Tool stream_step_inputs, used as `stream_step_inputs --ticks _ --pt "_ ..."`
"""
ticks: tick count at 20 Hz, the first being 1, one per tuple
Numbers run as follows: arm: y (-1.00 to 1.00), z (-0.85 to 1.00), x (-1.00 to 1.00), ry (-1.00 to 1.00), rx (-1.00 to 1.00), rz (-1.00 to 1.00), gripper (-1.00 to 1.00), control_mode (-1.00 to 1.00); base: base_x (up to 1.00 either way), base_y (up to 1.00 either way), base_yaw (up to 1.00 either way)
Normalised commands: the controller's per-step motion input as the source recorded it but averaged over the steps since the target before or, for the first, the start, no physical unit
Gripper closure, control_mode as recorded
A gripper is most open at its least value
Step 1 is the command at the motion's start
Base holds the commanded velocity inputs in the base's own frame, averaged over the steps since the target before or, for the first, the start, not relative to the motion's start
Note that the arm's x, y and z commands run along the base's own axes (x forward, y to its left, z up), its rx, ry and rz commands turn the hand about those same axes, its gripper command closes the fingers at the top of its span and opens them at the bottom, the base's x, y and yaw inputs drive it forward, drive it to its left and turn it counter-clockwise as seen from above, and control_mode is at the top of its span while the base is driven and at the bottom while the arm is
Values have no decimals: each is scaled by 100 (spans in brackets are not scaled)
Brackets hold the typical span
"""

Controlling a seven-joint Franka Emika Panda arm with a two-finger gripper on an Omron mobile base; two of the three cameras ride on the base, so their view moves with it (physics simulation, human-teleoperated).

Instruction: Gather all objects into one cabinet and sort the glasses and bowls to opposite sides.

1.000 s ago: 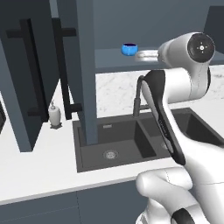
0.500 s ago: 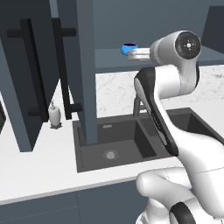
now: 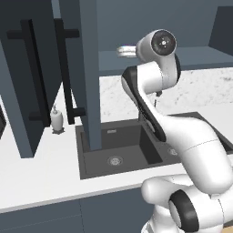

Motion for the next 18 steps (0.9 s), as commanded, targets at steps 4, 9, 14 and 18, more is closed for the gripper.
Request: stream_step_inputs --ticks 4,9,14,18 --pt "4 -5 64 0 0 -4 -100 -100 0 0 0" --pt "-2 -31 31 0 0 0 -100 -100 0 0 0" --pt "-27 -42 5 0 1 0 -100 -100 0 0 0" --pt "-22 -8 4 0 3 0 -100 -100 0 0 0"
